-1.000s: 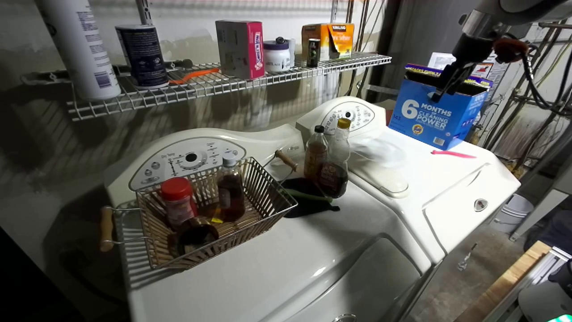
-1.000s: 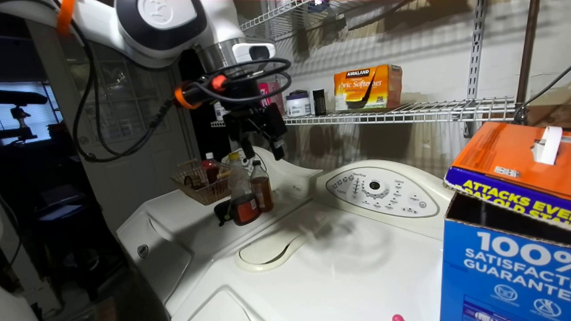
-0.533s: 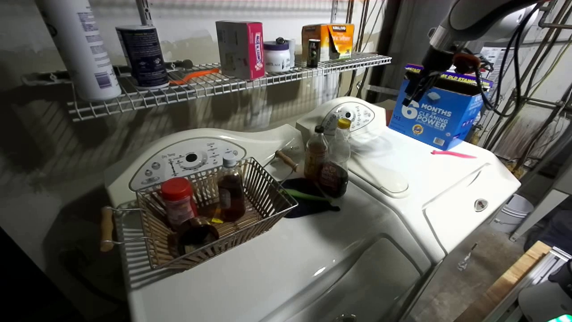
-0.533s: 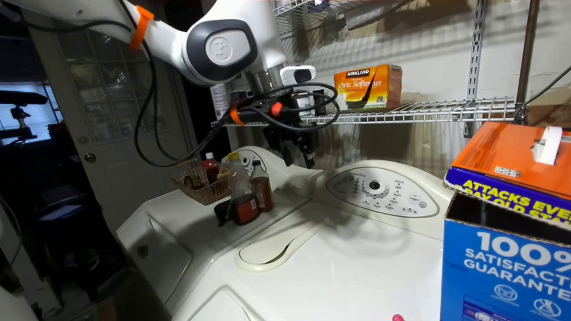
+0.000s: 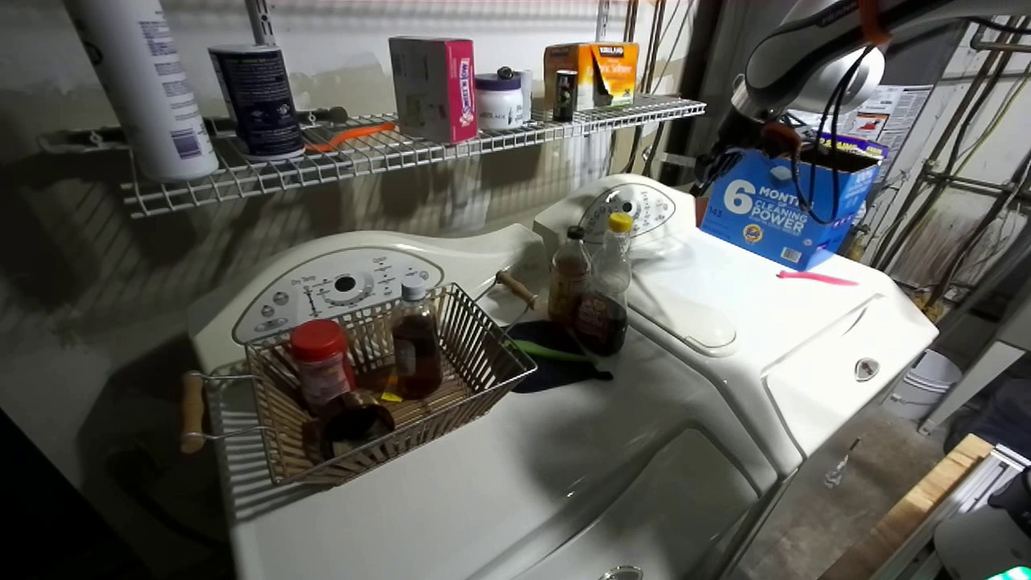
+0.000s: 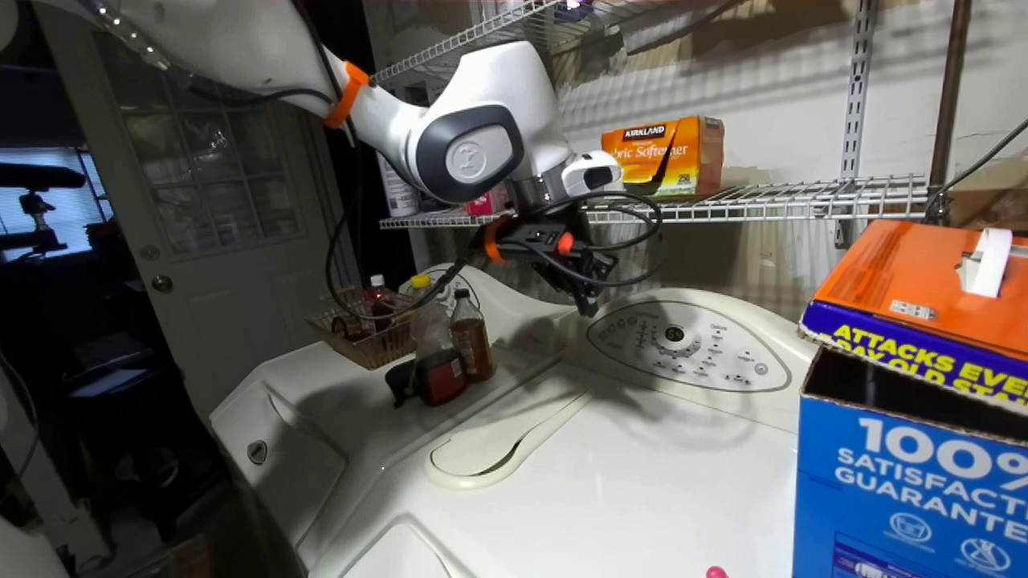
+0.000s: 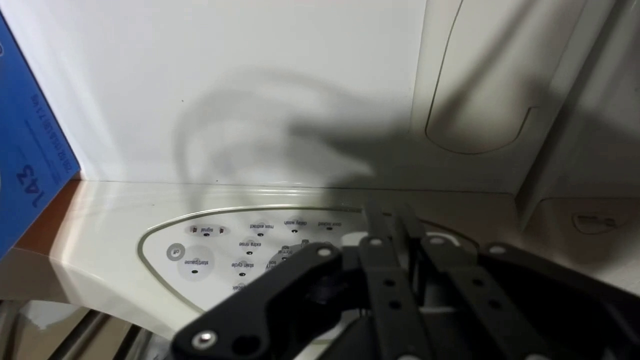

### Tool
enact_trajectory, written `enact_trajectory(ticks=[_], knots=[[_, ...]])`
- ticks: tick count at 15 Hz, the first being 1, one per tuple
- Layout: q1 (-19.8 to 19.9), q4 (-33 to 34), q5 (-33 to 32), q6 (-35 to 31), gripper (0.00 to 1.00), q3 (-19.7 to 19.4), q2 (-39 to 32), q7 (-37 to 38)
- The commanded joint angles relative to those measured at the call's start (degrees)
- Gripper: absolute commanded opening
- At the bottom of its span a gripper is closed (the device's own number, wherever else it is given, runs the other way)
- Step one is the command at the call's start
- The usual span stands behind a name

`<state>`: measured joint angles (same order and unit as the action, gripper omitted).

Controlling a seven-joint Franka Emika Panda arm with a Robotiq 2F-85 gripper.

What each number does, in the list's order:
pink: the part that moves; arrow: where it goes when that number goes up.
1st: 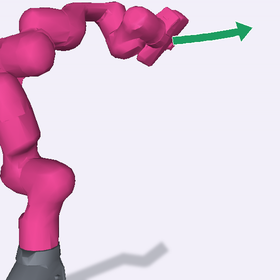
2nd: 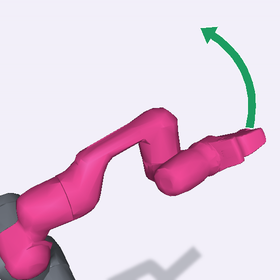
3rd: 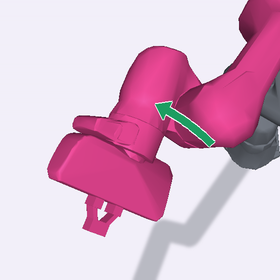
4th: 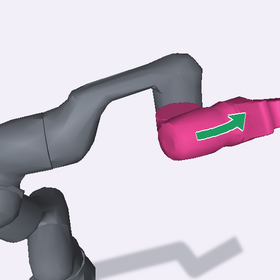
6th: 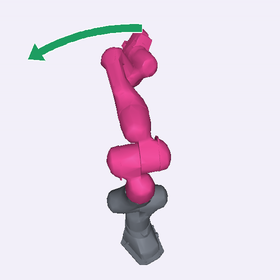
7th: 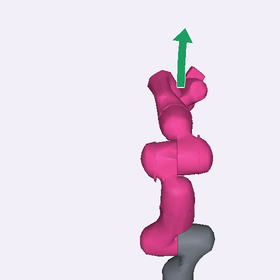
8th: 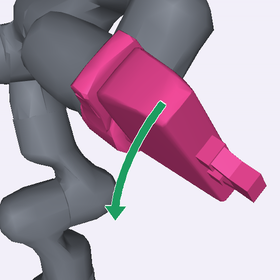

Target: Press a button on the right washing machine

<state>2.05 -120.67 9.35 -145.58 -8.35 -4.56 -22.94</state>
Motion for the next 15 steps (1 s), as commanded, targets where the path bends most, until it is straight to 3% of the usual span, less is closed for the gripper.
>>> enact_trajectory(ticks=[1,10,11,15], knots=[[2.9,4.9,5.5,-4.0,0.00,2.9,-6.4,-4.4],[11.3,13.1,9.5,-4.7,0.00,10.4,-16.9,-17.0],[10.0,9.7,6.5,-4.7,0.00,9.2,-13.6,-12.3],[10.3,9.9,6.4,-4.7,0.01,9.5,-14.2,-12.5]])
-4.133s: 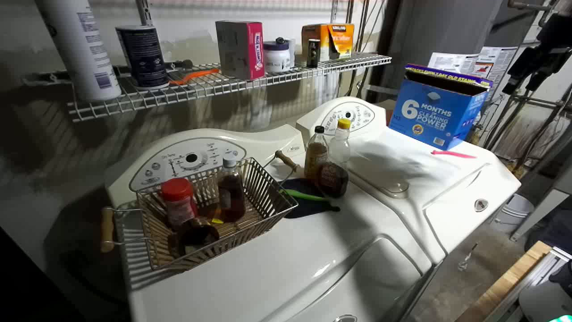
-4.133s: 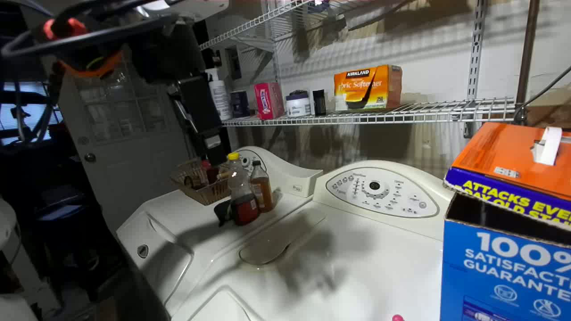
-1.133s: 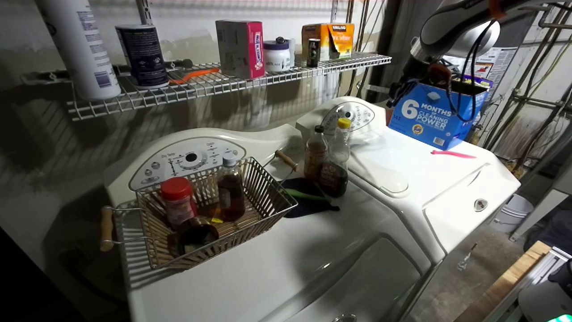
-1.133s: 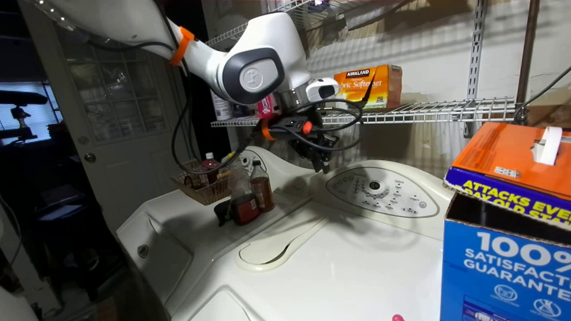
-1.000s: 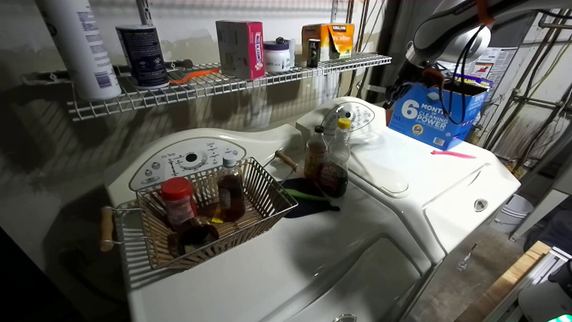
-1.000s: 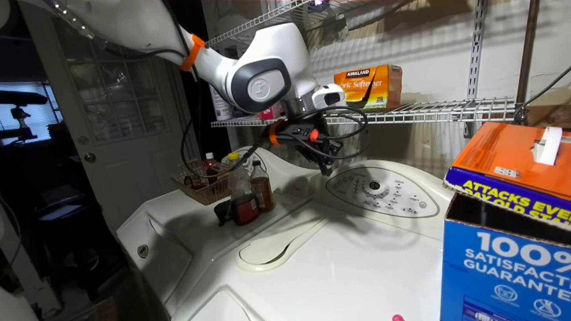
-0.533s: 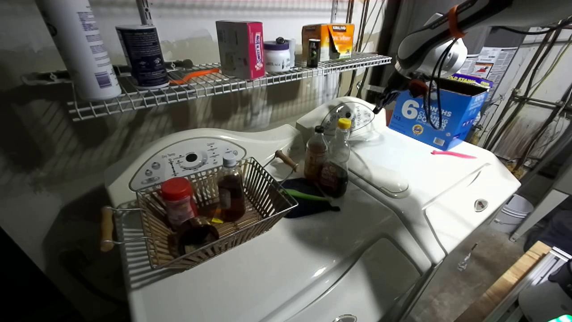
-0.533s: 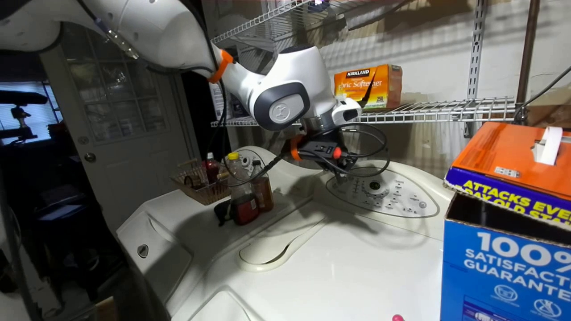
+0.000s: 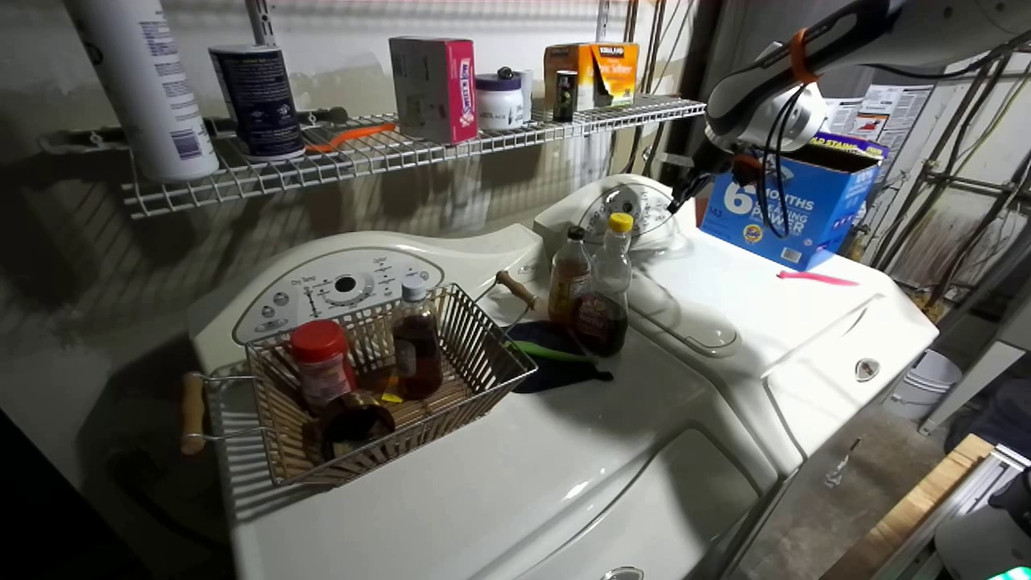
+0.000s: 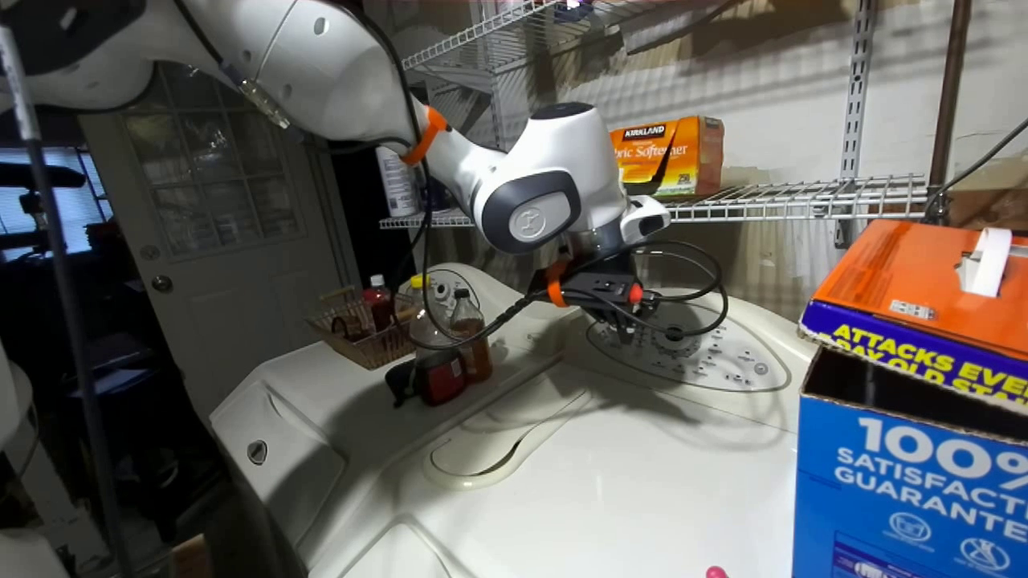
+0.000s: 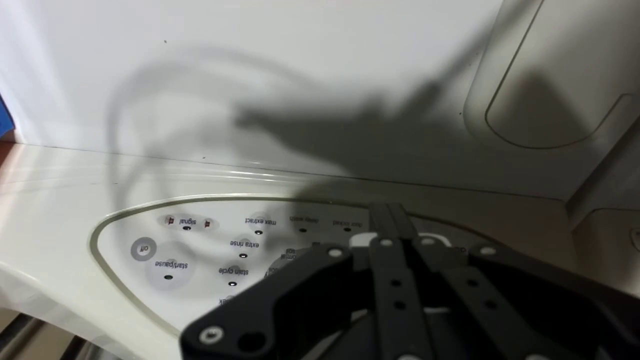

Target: Press a button on the right washing machine

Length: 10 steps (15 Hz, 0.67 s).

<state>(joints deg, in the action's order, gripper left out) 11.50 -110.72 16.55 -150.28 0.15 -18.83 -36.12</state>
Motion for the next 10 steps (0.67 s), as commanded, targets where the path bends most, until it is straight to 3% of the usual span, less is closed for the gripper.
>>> enact_trajectory(ticks=[1,10], knots=[[0.9,0.0,-0.8,0.0,0.01,1.0,0.1,0.6],[0.8,2.6,-0.3,-0.4,0.00,1.6,-3.1,1.0]])
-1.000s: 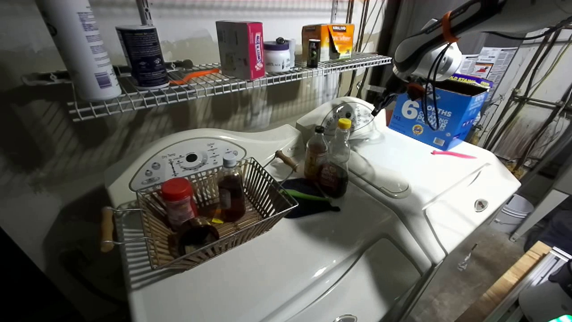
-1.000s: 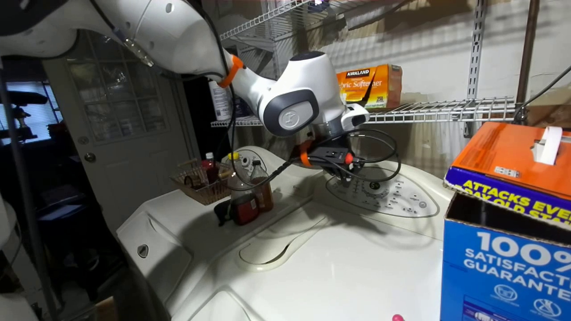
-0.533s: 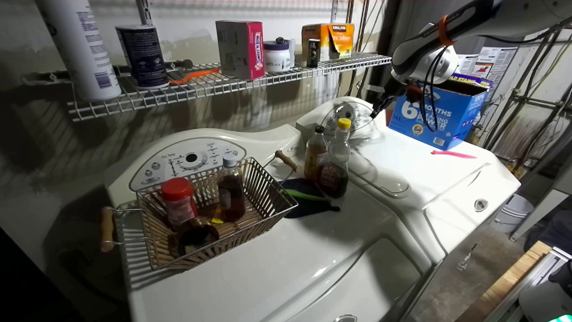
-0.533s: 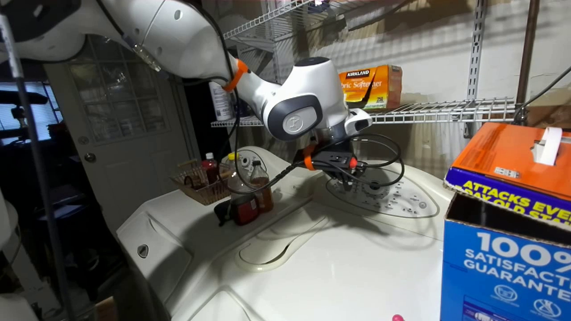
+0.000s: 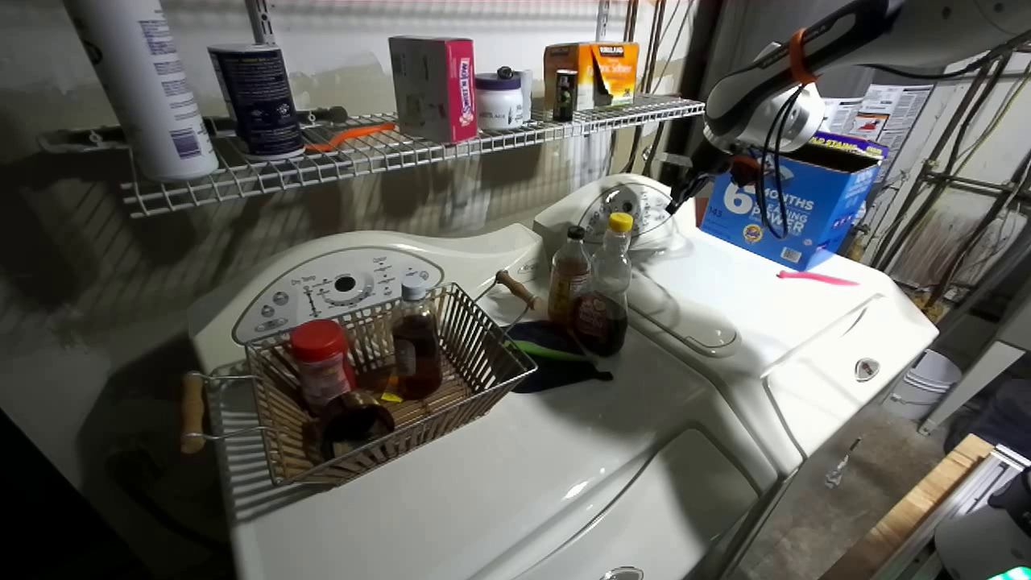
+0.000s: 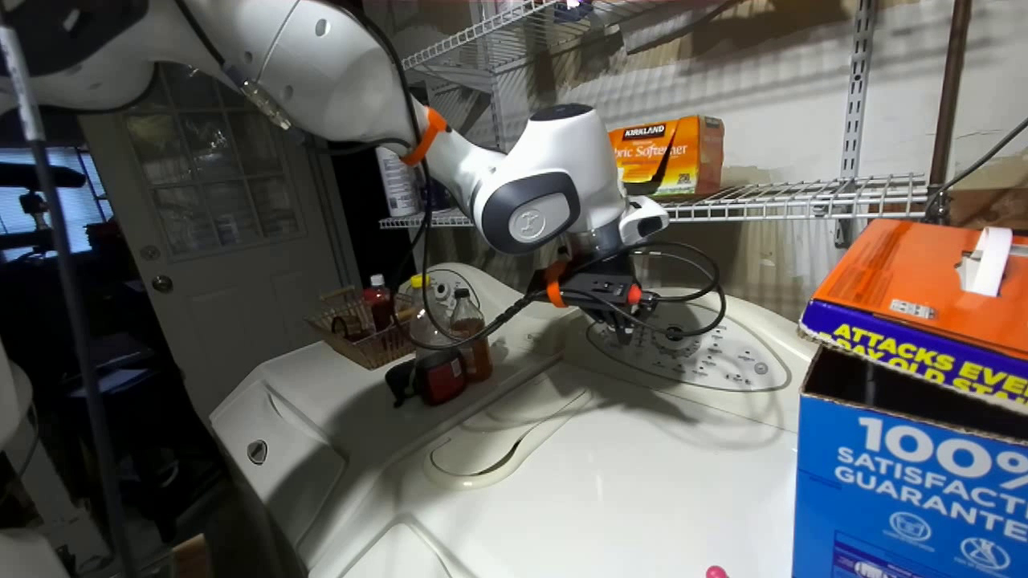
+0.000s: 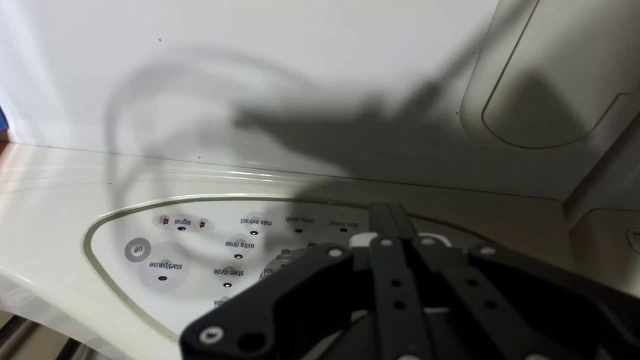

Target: Press a button on the right washing machine

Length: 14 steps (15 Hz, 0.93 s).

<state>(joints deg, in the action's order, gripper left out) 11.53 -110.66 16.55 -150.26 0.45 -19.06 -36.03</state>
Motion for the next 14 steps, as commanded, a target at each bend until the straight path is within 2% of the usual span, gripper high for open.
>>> enact_trajectory(ticks=[1,14], knots=[[0.9,3.9,0.2,0.1,0.00,1.8,-4.3,0.8],[3.0,20.9,-3.6,0.5,0.00,2.6,-19.8,5.1]])
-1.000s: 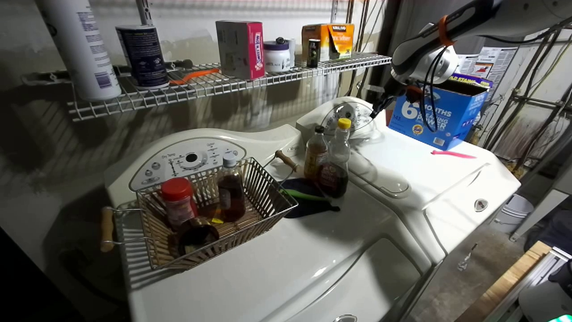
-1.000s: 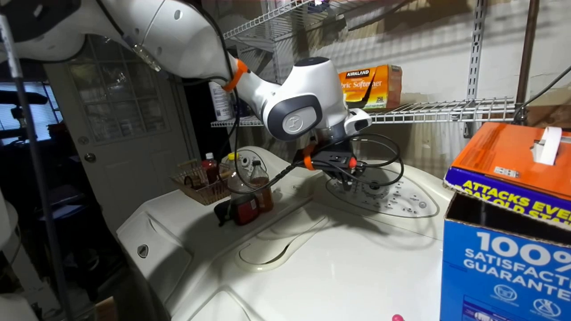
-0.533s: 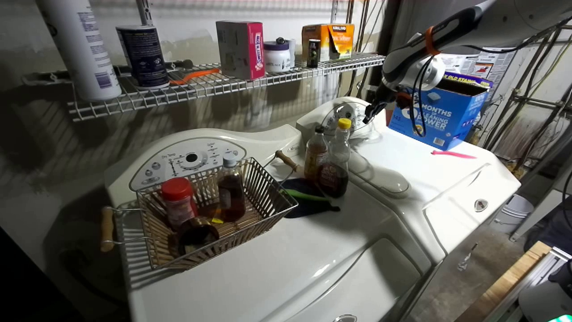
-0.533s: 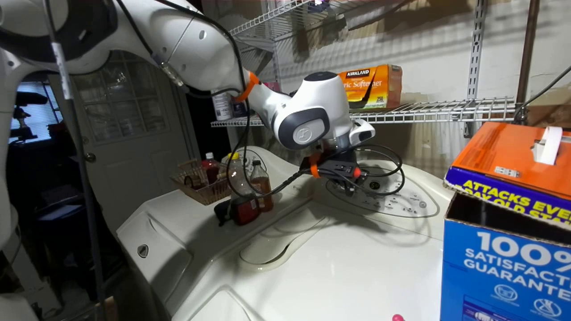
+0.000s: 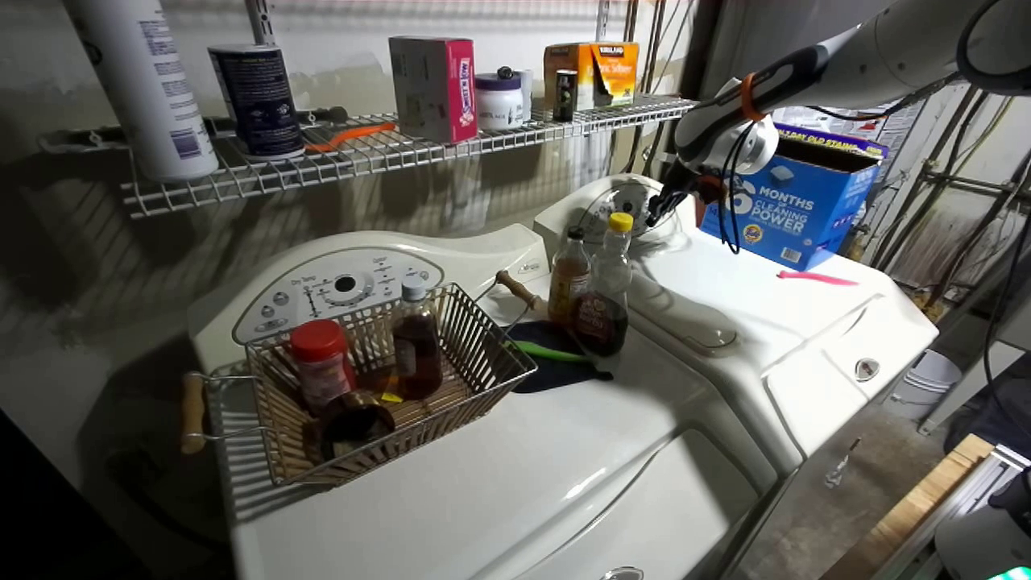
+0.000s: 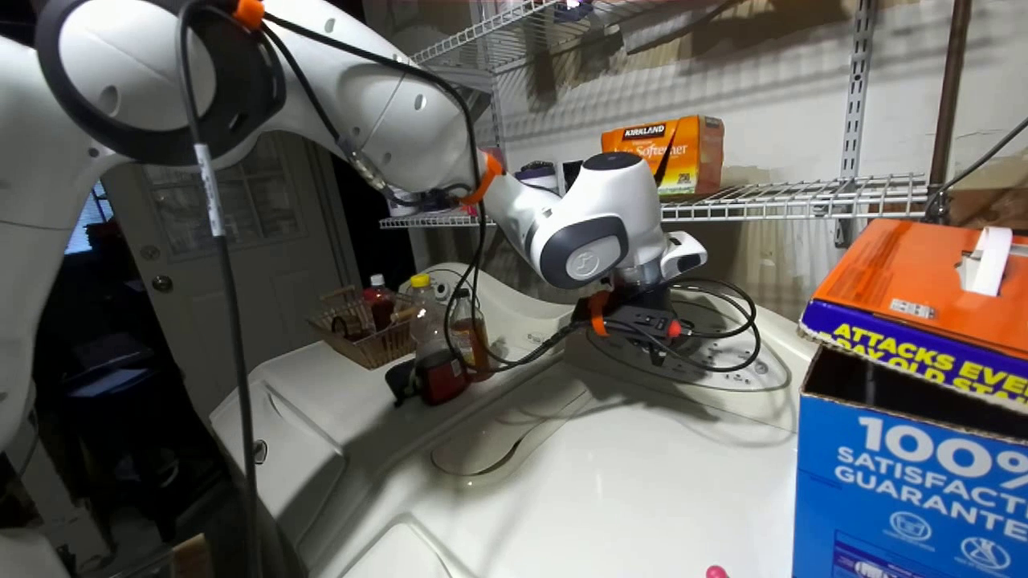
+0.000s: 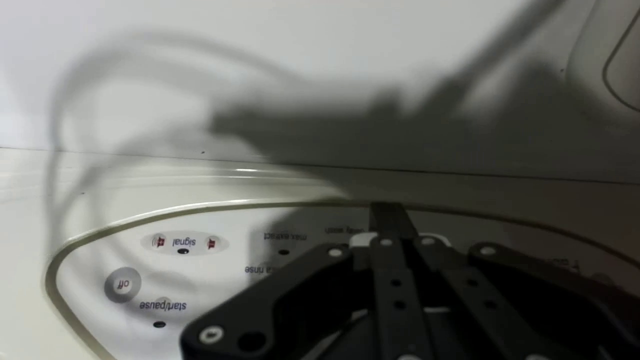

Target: Press a button on the right washing machine

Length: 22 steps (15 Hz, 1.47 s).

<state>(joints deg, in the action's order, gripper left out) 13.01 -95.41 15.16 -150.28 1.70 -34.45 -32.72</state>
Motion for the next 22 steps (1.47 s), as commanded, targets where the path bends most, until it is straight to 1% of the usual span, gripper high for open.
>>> enact_trajectory(ticks=[1,5,11,18,22], knots=[[1.7,6.8,-2.2,0.9,0.00,1.6,-5.4,1.8],[1.0,10.6,-4.3,-0.2,0.00,0.8,-9.0,2.8],[1.2,14.7,-6.9,0.2,0.00,1.2,-12.4,5.3],[1.1,14.7,-6.5,1.8,0.00,1.4,-12.1,8.9],[-0.2,14.8,-6.5,0.9,0.00,-0.1,-12.6,15.2]])
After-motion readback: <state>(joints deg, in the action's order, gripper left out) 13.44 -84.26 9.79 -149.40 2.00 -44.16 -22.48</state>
